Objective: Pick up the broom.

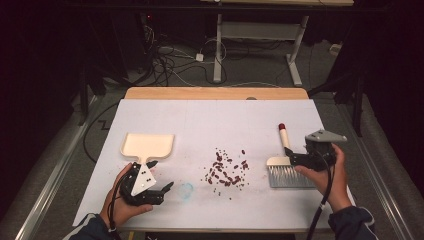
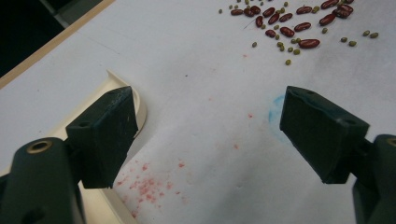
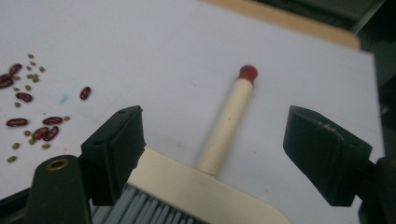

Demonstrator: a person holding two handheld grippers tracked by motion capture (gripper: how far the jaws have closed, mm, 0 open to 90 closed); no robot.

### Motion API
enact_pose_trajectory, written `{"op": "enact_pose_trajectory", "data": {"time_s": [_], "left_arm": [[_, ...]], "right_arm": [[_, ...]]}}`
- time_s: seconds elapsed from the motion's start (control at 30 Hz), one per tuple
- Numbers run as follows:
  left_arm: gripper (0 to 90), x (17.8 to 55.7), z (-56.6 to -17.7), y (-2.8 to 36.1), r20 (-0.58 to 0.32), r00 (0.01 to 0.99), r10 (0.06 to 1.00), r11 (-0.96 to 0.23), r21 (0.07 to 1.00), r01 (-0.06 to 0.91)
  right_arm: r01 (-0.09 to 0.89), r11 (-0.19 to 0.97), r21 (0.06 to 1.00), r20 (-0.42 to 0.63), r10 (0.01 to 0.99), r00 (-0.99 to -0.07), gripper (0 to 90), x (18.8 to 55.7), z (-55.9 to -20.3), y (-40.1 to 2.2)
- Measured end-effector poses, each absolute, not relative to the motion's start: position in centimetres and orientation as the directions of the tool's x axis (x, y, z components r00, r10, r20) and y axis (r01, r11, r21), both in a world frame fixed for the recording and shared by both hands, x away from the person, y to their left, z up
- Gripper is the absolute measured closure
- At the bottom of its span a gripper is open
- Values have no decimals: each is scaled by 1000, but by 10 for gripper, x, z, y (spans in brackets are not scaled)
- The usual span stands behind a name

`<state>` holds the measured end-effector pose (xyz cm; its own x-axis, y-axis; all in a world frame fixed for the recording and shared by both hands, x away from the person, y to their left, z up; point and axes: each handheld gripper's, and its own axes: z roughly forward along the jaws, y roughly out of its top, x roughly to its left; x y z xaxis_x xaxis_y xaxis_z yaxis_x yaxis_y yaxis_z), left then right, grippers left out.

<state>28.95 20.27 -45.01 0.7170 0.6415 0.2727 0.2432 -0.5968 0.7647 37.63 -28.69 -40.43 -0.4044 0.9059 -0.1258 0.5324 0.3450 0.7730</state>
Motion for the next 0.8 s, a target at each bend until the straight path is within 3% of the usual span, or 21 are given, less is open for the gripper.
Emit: {"op": "enact_pose_trajectory", "data": {"time_s": [0.23,0.47,0.53,0.6,0.8], "left_arm": [[185,291,-451,204,261,719,644,-593,764,253],[185,291,-452,204,259,722,642,-597,759,259],[185,290,-452,204,257,723,642,-597,758,261],[185,291,-453,204,259,725,638,-604,753,263],[185,290,-453,202,265,727,634,-610,749,259]], "right_arm": [[731,305,611,-48,936,-350,330,443,-429,-288],[822,309,478,-51,944,-325,388,470,-449,-281],[825,296,481,-47,949,-313,390,471,-450,-279],[827,305,472,-46,945,-323,484,470,-449,-276],[835,303,459,-36,945,-324,630,472,-447,-271]]}}
